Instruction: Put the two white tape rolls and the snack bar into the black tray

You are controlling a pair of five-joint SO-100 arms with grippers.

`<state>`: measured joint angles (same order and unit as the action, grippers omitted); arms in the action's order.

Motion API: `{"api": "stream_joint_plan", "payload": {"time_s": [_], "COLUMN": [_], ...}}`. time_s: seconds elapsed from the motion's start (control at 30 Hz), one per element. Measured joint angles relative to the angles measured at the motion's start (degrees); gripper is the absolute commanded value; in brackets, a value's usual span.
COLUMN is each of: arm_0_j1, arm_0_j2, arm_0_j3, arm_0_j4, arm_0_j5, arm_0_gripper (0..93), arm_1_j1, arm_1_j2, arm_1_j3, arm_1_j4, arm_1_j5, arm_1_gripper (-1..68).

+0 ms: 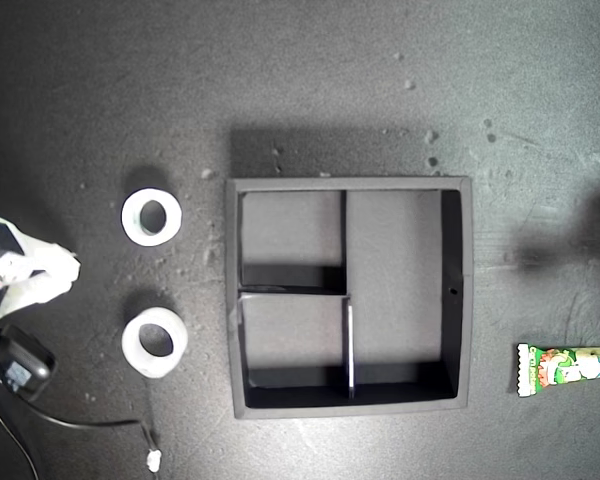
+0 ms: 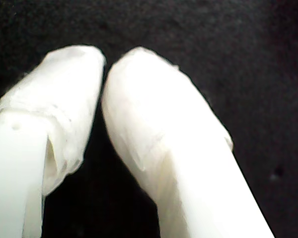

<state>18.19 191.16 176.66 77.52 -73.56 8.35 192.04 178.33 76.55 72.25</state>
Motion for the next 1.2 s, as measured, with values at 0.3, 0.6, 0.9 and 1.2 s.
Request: {"api": "stream_joint_plan", "payload": {"time_s": [0.3,0.6,0.9,1.2], "arm_0_j1": [0.0,-1.58,-16.44,-19.25], "arm_0_j2": [0.0,0.0,0.0,0.0], "arm_0_j3": [0.0,0.0,0.0,0.0], "arm_0_j4": [0.0,0.0,0.18,-4.75], "arm_0_j5": [0.0,0.0,-6.77,-3.69], "arm_0_gripper": [0.2,0.2,0.2,3.2], "arm_1_j1": [0.0,0.0,3.25,1.32], "arm_1_j2": [0.0,0.0,0.09,-0.53], "arm_1_j3": [0.0,0.0,0.0,0.0], "arm_1_j4": [0.0,0.0,0.0,-13.89], "arm_1_j5": [0.0,0.0,0.0,-6.59], "arm_1_gripper": [0.0,0.0,2.0,-0.2]}}
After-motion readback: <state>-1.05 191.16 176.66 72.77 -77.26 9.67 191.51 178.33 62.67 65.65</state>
